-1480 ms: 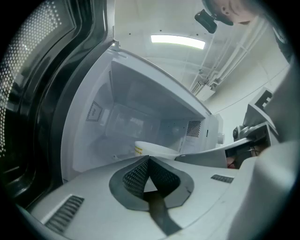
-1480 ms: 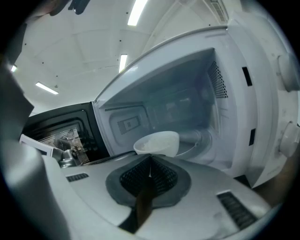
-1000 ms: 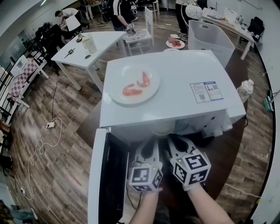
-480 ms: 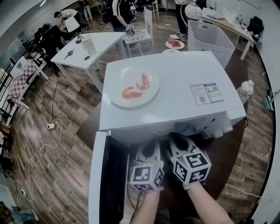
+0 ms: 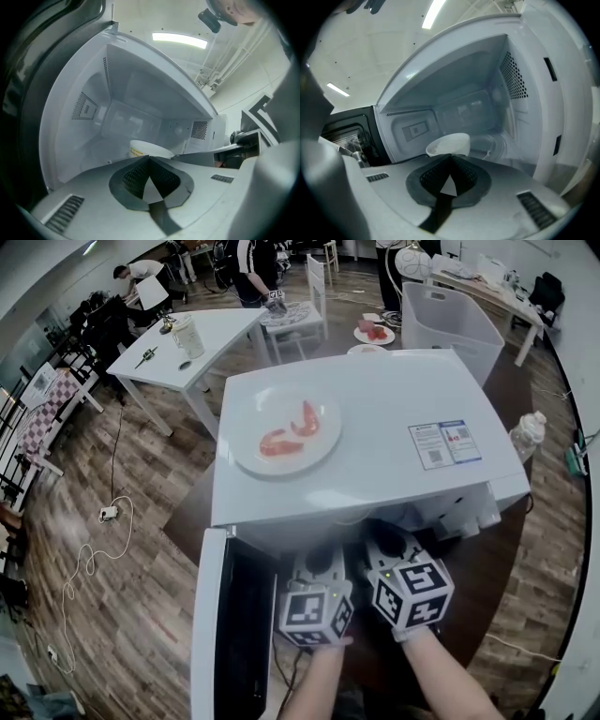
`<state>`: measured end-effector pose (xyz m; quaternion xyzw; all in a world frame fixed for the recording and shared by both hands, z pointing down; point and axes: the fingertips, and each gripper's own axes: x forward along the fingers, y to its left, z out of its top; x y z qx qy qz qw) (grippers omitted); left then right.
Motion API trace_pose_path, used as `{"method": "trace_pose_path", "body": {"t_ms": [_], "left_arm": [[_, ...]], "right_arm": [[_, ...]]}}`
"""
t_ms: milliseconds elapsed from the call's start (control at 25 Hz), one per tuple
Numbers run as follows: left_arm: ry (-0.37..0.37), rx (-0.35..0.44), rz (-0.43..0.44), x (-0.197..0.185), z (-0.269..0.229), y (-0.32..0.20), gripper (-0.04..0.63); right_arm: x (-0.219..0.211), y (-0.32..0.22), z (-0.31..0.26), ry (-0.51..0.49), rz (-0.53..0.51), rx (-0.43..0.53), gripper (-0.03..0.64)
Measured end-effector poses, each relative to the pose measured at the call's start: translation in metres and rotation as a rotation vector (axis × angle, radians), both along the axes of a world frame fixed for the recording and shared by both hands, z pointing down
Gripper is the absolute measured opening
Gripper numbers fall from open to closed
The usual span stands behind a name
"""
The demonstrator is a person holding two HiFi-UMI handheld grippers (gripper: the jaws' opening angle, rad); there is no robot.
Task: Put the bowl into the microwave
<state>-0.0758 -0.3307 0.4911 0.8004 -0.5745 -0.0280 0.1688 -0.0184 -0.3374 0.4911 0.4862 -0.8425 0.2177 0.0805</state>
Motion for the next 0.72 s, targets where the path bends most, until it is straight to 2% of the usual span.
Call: {"method": "trace_pose_path", "body": {"t_ms": [720], "left_arm": [[0.004,-0.018,0.008,-0.001,-0.001,-0.014,0.012]], "right_arm": [[-0.002,-0.016,-0.001,-0.009,0.003,-0.008,0.005]]}}
